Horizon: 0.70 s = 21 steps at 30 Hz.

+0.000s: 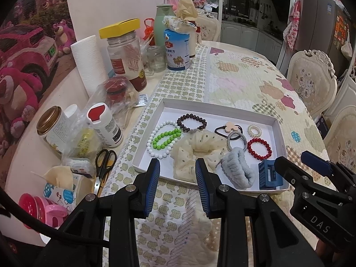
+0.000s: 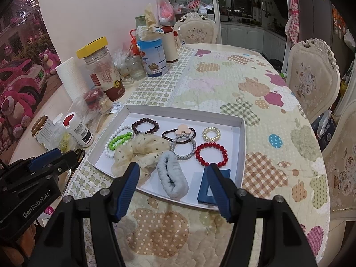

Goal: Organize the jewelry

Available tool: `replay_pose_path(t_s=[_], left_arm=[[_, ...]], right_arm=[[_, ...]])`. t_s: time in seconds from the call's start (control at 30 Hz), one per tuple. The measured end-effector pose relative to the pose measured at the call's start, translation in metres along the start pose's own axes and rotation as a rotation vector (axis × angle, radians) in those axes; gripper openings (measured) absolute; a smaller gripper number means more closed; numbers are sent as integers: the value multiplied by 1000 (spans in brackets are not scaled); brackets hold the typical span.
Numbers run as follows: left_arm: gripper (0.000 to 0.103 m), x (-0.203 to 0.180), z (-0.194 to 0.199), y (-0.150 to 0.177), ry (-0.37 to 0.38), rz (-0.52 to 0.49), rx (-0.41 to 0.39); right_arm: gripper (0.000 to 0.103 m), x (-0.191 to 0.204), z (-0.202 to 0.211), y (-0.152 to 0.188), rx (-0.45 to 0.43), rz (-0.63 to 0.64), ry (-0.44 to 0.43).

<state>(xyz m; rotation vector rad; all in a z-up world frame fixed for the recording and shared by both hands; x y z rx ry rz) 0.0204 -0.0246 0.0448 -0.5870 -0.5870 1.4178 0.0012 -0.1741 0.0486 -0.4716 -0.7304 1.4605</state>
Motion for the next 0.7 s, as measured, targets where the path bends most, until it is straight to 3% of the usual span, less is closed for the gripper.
replay_pose_path(t_s=[0.7], left_arm=[[32, -7, -12, 1, 17, -12, 16]], right_arm=[[69, -6, -5, 5, -4, -4, -27]])
Point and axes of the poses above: each gripper's, at about its wrist camera, not at the fingertips, and z roughly against the way its jaws point, x to its left, y to its underside, the point moved 5 cm from there along -z, roughly the way its jaws point, and after that the axes turned 5 degrees about -x, right-handed, at the moved point
